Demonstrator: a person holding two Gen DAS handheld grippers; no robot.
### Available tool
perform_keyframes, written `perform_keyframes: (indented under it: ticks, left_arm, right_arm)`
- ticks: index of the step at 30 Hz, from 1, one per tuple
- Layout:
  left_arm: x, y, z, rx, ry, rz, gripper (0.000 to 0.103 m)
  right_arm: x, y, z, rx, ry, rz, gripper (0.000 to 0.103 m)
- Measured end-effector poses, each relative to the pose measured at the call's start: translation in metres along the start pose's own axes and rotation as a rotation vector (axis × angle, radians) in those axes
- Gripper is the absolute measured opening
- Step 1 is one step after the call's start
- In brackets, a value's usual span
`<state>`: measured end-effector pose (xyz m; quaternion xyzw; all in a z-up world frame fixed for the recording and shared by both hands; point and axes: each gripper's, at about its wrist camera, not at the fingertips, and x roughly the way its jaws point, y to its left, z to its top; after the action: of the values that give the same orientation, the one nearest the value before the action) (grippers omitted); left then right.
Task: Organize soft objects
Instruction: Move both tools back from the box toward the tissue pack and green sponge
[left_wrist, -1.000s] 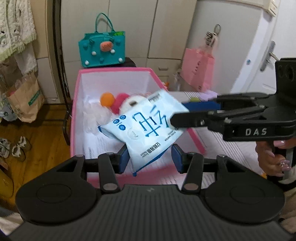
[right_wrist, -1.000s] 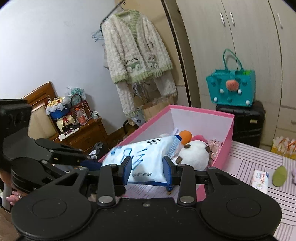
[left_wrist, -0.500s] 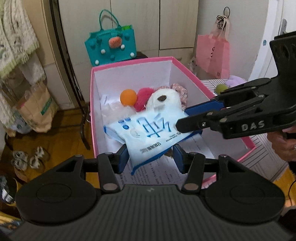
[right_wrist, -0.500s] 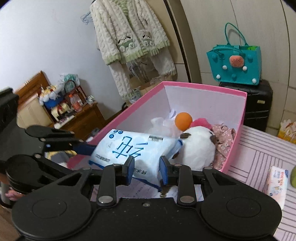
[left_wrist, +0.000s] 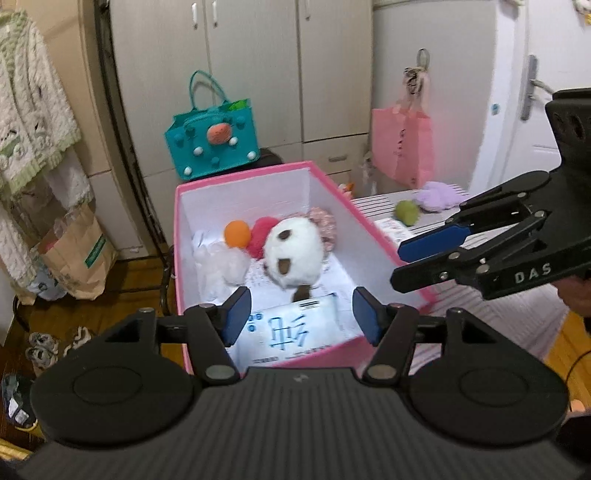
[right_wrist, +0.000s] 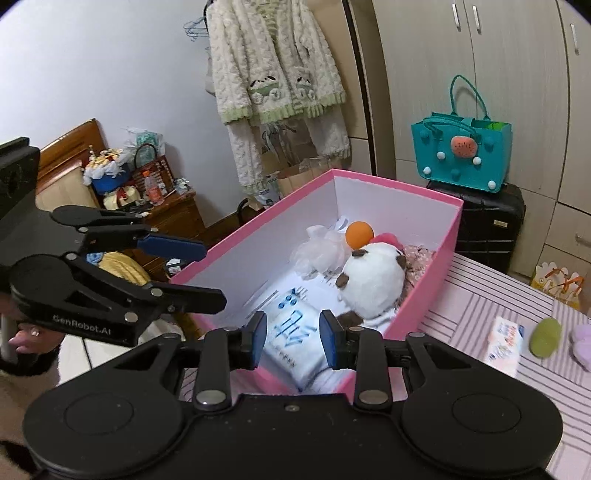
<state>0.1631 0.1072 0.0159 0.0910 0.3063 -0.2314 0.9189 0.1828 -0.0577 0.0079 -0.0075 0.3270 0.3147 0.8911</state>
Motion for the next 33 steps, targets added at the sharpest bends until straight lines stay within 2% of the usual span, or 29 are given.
perform_keyframes:
  ticks: [10,20,25,33]
  left_arm:
    - [-0.04,-0.042,-0.001,0.1,0.005,-0.081,0.064]
    - [-0.054,-0.084,-0.011,0.156,0.063,-0.145,0.068]
    - [-0.042,-0.108,-0.013,0.211,0.105,-0.203,0.069]
    - [-0.006,-0.143,-0.016,0.277,0.175,-0.257,0.069]
  right_arm:
    - [-0.073,0.001,-0.034,0.031,-0.003,-0.015,0.039]
    - [-0.12,0.008,-0.078,0.029,0.005,-0.068,0.04]
    - [-0.136,0.003,-0.098,0.039,0.0,-0.11,0.043]
    - [-0.143,-0.023,-0.133,0.074,0.013,-0.242,0.045]
